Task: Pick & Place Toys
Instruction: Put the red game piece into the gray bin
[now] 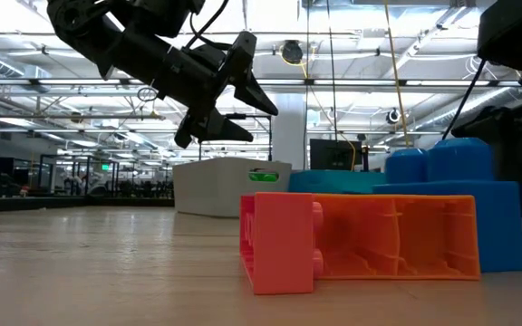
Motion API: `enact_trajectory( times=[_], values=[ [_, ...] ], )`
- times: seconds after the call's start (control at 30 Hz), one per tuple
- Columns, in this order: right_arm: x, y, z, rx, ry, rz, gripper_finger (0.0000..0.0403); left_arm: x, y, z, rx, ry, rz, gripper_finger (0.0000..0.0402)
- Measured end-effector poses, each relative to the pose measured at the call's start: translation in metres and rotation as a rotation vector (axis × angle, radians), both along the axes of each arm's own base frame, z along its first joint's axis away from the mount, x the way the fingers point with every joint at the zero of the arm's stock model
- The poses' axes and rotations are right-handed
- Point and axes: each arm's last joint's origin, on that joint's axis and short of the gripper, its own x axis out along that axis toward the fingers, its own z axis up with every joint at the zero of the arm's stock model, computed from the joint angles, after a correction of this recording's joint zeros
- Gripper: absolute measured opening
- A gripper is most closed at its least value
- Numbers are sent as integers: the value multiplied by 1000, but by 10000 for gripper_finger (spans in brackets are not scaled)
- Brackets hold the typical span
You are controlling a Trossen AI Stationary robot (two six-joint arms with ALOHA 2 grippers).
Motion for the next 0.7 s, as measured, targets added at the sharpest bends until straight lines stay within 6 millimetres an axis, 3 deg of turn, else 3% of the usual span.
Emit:
enact_trajectory(
  times=[0.27, 0.47, 0.7],
  values=[
    [5, -8, 1, 10, -3, -59, 329, 0, 0, 0, 4, 4, -1, 296],
    [11, -18, 2, -135, -97, -175, 319, 0, 0, 0, -2, 1, 1, 296],
    [17, -25, 3, -196, -135, -182, 318, 0, 0, 0, -1, 1, 1, 296]
  ],
)
